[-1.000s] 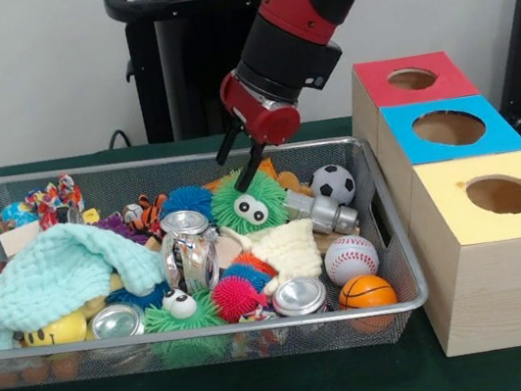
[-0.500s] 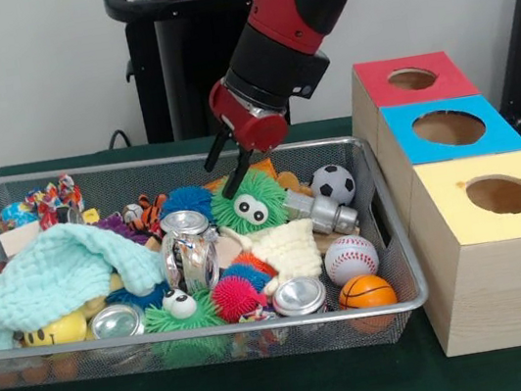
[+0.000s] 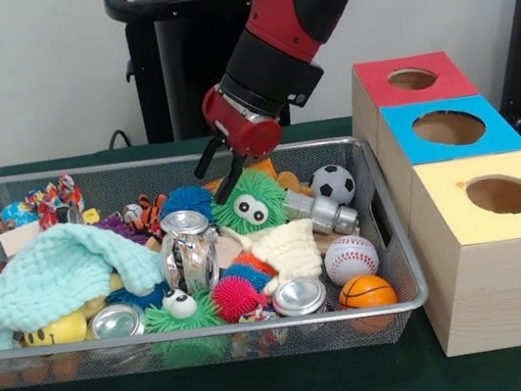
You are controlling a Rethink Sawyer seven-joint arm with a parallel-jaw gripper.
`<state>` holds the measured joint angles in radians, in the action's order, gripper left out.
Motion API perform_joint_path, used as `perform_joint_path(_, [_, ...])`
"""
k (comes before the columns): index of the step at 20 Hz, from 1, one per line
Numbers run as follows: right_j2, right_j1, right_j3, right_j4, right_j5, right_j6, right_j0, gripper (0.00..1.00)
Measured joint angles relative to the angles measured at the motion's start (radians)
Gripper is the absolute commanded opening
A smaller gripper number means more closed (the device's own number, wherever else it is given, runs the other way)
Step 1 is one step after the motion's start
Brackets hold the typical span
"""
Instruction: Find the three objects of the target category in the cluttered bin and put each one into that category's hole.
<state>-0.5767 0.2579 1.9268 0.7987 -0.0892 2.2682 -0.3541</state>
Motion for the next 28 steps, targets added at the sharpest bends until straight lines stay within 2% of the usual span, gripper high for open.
perform_joint_path(6, [-0.002,-0.035,0.000,0.024,-0.001,0.000,-0.044,1.00])
perform_joint_path(10, [0.008,-0.051,0.000,0.099,-0.001,0.009,-0.076,1.00])
perform_joint_path(15, [0.047,-0.031,0.007,0.151,-0.001,0.041,-0.045,1.00])
perform_joint_path(25, [0.124,0.013,0.033,0.161,-0.002,0.094,0.030,1.00])
perform_joint_path(26, [0.132,0.021,0.033,0.161,-0.002,0.095,0.037,0.00])
perform_joint_path(28, [0.132,0.022,0.033,0.161,-0.003,0.095,0.038,0.00])
